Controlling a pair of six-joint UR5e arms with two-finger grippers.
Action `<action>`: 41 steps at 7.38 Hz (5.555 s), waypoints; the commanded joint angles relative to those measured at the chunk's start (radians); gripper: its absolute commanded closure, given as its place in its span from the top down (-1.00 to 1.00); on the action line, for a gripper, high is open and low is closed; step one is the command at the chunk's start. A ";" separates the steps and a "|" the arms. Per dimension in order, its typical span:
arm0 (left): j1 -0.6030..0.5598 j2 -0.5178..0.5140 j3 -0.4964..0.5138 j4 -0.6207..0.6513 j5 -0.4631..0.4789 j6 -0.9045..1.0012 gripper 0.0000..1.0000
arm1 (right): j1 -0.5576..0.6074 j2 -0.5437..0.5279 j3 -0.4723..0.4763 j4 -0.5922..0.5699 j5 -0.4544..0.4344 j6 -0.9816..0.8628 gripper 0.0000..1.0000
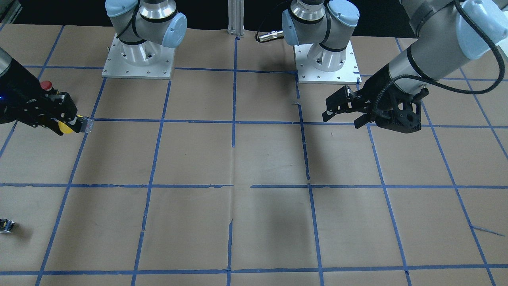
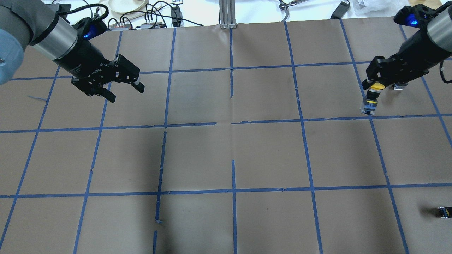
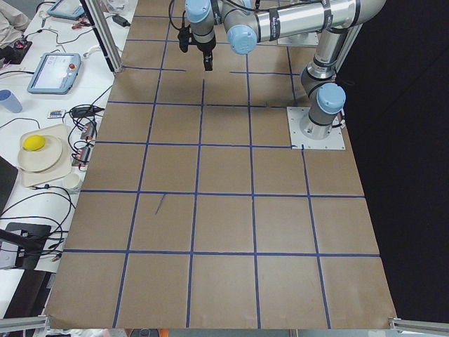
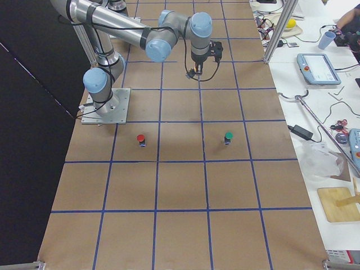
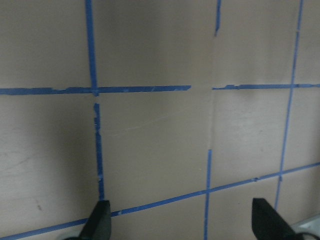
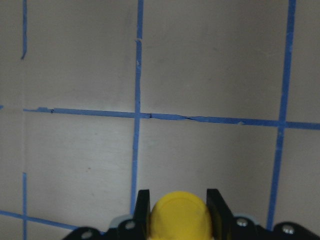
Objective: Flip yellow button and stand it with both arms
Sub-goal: 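Lower the yellow button upright onto the table with the right gripper, then open the right gripper and lift it off the standing button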
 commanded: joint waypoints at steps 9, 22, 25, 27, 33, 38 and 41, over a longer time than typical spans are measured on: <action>-0.135 0.077 0.066 0.049 0.239 -0.126 0.99 | -0.462 0.107 0.230 -0.366 0.297 -1.210 -0.85; -0.138 0.078 0.062 0.049 0.239 -0.126 0.99 | -0.626 0.282 0.217 -0.097 0.386 -1.870 -0.88; -0.138 0.080 0.063 0.049 0.245 -0.124 0.99 | -0.629 0.282 0.216 -0.089 0.344 -1.874 -0.85; -0.138 0.077 0.066 0.046 0.242 -0.126 0.99 | -0.633 0.282 0.217 -0.087 0.339 -1.866 -0.80; -0.138 0.077 0.066 0.047 0.239 -0.126 0.99 | -0.633 0.296 0.217 -0.087 0.336 -1.857 0.52; -0.138 0.077 0.065 0.047 0.240 -0.126 0.99 | -0.622 0.221 0.129 -0.009 0.282 -1.524 0.98; -0.138 0.078 0.065 0.047 0.240 -0.126 0.99 | -0.558 0.093 0.116 -0.009 0.186 -1.175 0.99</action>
